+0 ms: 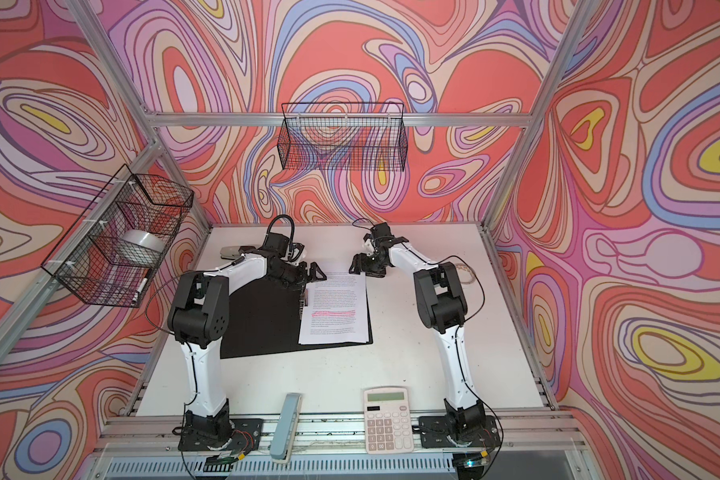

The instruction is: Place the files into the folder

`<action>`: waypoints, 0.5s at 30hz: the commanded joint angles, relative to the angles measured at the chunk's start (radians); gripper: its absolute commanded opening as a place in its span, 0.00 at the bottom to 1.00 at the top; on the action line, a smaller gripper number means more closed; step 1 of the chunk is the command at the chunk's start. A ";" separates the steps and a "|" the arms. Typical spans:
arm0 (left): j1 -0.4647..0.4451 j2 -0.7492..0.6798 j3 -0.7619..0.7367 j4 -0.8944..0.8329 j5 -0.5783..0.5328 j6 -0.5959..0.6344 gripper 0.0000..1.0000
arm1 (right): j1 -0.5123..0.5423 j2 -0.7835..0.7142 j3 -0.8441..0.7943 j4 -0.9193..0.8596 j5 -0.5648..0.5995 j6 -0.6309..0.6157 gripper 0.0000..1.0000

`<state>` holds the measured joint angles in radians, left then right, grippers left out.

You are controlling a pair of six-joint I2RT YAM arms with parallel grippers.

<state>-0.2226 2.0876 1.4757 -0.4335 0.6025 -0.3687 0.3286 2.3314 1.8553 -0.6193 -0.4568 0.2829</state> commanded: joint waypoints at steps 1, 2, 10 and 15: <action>0.020 -0.030 -0.023 -0.088 -0.061 0.031 1.00 | 0.006 -0.049 -0.029 -0.010 0.053 0.015 0.75; 0.029 -0.043 -0.027 -0.097 -0.064 0.030 1.00 | 0.006 -0.061 -0.034 -0.005 0.068 0.022 0.75; 0.066 -0.121 -0.087 -0.141 -0.091 0.037 1.00 | 0.003 -0.119 -0.072 0.011 0.065 0.041 0.75; 0.065 -0.124 -0.130 -0.118 -0.005 0.015 1.00 | 0.001 -0.143 -0.125 0.013 0.014 0.060 0.75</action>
<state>-0.1513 1.9816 1.3663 -0.5285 0.5507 -0.3515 0.3286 2.2215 1.7603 -0.6109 -0.4122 0.3279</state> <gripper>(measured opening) 0.998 0.751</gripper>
